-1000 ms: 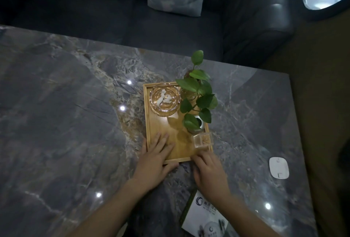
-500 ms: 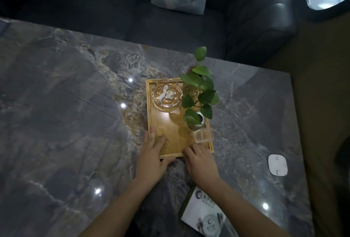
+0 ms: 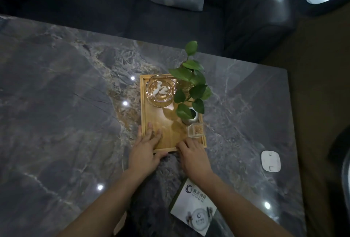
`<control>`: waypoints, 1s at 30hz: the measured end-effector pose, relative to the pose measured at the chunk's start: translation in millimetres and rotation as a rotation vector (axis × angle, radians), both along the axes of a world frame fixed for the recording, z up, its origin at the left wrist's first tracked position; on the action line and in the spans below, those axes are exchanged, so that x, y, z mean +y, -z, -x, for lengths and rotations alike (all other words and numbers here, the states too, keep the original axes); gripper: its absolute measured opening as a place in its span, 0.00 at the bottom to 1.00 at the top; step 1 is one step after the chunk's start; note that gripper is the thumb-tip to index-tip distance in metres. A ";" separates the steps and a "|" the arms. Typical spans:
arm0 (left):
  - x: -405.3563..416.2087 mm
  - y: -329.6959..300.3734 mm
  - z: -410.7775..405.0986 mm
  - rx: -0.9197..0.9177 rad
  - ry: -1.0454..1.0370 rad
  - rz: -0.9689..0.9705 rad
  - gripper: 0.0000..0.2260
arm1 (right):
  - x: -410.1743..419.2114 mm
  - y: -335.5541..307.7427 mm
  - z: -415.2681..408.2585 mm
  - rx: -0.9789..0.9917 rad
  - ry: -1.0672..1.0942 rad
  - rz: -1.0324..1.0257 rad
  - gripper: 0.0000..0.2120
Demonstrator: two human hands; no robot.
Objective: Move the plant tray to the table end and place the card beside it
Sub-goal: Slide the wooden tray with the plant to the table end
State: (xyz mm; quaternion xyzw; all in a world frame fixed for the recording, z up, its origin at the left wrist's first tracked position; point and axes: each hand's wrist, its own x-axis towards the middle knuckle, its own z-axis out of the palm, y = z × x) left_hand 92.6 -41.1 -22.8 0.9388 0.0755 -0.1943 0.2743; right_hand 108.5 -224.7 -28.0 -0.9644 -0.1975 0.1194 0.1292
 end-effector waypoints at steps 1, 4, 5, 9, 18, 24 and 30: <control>-1.4 0.7 -0.5 -0.002 0.000 -0.002 0.35 | -1.2 -0.3 -0.6 -0.001 -0.001 0.000 0.07; -6.7 2.2 -2.5 0.013 -0.002 -0.025 0.34 | -6.8 -1.6 -2.6 0.010 -0.002 -0.004 0.07; -7.7 2.4 -3.0 0.021 0.001 -0.037 0.34 | -7.6 -1.6 -3.3 0.017 -0.003 -0.003 0.07; -18.3 -0.3 -7.3 0.036 -0.004 -0.036 0.35 | -16.7 -1.2 -7.3 0.022 -0.006 -0.002 0.06; -42.6 1.5 -17.3 0.018 -0.001 -0.033 0.35 | -41.3 -0.1 -17.0 0.010 0.015 -0.026 0.05; -66.2 1.9 -24.7 0.000 0.013 -0.037 0.35 | -64.3 -4.0 -24.4 0.010 0.026 -0.035 0.02; -89.2 -0.9 -33.5 0.002 0.033 -0.001 0.35 | -87.4 -3.6 -30.2 -0.006 0.071 -0.024 0.07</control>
